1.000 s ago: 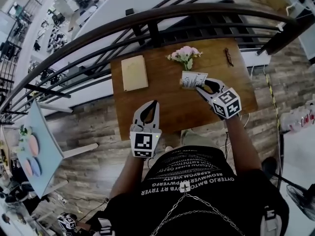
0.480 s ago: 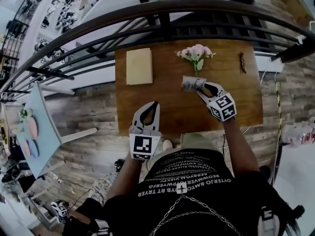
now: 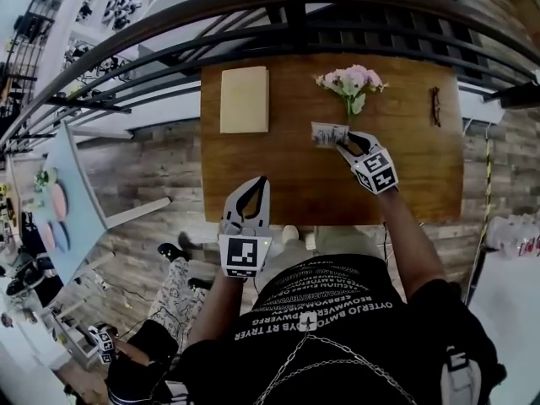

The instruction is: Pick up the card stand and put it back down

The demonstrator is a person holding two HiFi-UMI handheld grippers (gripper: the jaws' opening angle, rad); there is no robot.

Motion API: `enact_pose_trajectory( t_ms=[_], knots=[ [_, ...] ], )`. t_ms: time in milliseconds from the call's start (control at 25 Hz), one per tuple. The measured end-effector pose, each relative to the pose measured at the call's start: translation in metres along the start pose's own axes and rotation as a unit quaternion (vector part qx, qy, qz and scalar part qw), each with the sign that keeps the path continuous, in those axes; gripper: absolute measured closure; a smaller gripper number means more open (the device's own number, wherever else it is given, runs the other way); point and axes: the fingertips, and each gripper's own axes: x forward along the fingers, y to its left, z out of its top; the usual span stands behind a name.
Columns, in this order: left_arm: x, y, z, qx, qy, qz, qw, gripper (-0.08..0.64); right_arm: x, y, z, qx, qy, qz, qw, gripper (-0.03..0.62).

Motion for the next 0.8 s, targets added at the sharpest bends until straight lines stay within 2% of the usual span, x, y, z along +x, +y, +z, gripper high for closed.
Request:
enact_pose_trajectory(
  t_ms=[560, 680, 800],
  knots=[
    [0.000, 0.007, -0.015, -0.012, 0.011, 0.007, 0.9998, 0.532, 0.048, -0.010, -0.044, 0.000, 0.051, -0.003, 0.999, 0.420],
    [-0.004, 0.009, -0.018, -0.015, 0.012, 0.006, 0.9998, 0.532, 0.054, -0.009, -0.053, -0.012, 0.070, -0.013, 0.997, 0.416],
    [-0.013, 0.010, -0.024, -0.028, 0.013, 0.003, 0.9995, 0.532, 0.053, -0.008, -0.061, 0.003, 0.082, -0.030, 0.996, 0.410]
  ],
)
